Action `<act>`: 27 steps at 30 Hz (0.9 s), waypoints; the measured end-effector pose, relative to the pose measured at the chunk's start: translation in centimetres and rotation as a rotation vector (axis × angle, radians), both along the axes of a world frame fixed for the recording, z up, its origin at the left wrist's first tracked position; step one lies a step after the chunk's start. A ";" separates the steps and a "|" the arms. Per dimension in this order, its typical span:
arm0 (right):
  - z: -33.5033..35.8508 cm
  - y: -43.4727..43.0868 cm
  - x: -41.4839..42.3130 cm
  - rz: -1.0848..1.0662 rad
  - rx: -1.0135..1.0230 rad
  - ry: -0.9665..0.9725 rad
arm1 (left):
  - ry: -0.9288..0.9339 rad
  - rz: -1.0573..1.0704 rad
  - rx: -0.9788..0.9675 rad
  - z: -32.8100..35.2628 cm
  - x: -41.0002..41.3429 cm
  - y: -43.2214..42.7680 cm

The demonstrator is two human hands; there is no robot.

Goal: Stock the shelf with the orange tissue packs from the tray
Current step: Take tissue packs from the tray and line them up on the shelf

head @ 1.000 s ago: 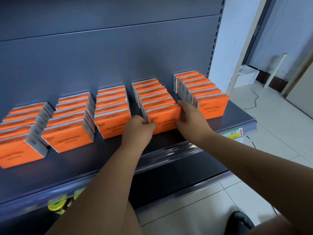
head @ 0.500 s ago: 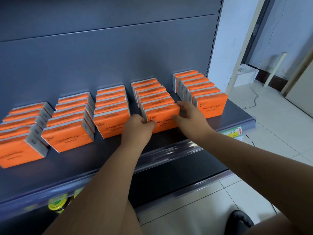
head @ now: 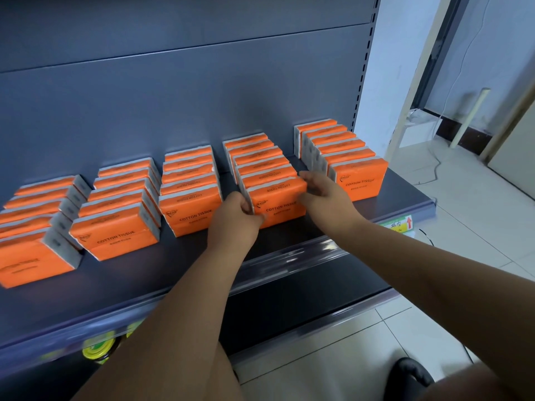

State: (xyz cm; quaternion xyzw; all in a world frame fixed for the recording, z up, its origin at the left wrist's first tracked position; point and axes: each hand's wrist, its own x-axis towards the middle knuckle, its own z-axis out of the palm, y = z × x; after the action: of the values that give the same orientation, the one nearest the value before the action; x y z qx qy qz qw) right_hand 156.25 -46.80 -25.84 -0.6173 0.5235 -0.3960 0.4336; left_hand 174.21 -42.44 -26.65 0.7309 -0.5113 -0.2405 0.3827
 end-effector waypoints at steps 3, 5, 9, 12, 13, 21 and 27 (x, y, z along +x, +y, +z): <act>0.4 -0.3 0.0 -0.076 0.123 -0.178 | -0.019 -0.013 -0.010 -0.1 0.1 -0.1; 0.9 -0.4 0.0 -0.128 0.155 -0.222 | -0.046 -0.026 -0.014 0.0 0.2 -0.1; 1.2 -0.7 -0.3 -0.220 0.173 -0.231 | -0.105 -0.073 -0.044 -0.1 0.2 0.0; 1.3 -0.7 -0.3 -0.234 0.157 -0.195 | -0.133 -0.079 -0.055 -0.2 0.2 0.1; 1.2 -0.7 -0.3 -0.234 0.150 -0.185 | -0.141 -0.078 -0.055 -0.2 0.2 0.0; 1.1 -0.7 -0.4 -0.244 0.037 -0.022 | -0.185 -0.083 -0.047 -0.1 0.0 0.1; 0.8 -0.7 -0.5 -0.221 0.002 -0.013 | -0.187 -0.081 -0.037 -0.1 0.0 0.1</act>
State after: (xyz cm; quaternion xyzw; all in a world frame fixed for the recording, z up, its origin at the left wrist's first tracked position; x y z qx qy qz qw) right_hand 155.71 -47.50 -25.03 -0.5526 0.5860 -0.4450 0.3914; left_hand 174.19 -42.34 -26.76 0.7218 -0.5783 -0.1769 0.3367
